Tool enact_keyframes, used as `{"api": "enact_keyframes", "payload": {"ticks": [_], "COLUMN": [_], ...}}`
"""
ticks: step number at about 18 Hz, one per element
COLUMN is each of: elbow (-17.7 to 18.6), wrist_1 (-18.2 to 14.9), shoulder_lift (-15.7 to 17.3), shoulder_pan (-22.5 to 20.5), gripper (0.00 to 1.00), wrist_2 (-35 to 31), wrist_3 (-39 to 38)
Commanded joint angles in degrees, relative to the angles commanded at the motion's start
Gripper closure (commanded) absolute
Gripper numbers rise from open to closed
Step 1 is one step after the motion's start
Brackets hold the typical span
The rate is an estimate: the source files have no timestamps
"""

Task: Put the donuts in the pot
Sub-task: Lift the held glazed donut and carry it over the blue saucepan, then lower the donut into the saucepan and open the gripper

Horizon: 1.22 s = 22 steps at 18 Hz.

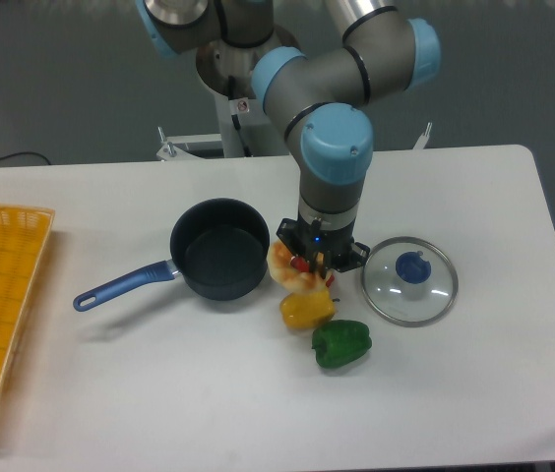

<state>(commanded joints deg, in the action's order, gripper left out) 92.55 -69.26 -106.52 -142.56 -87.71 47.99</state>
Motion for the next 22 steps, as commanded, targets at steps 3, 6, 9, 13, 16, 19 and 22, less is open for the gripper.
{"api": "enact_keyframes", "payload": {"ticks": [3,6,9,13,16,19,22], "elbow": [0.35,1.84,2.99,4.39,6.23,6.85,6.86], "wrist_1": [0.00,0.09,0.18,0.18,0.09,0.09,0.35], "shoulder_lift": [0.26,0.96,1.58,2.81,5.00,5.62,5.71], "shoulder_pan": [0.00,0.09,1.14,2.98,4.56,7.38,10.10], "gripper": [0.75,0.75,0.75,0.75,0.75,0.74,0.74], "wrist_2": [0.00,-0.44,-0.79,-0.97,-0.88,-0.97,-0.97], "wrist_3": [0.00,0.00,-0.09,-0.53,-0.88,-2.80,-5.71]}}
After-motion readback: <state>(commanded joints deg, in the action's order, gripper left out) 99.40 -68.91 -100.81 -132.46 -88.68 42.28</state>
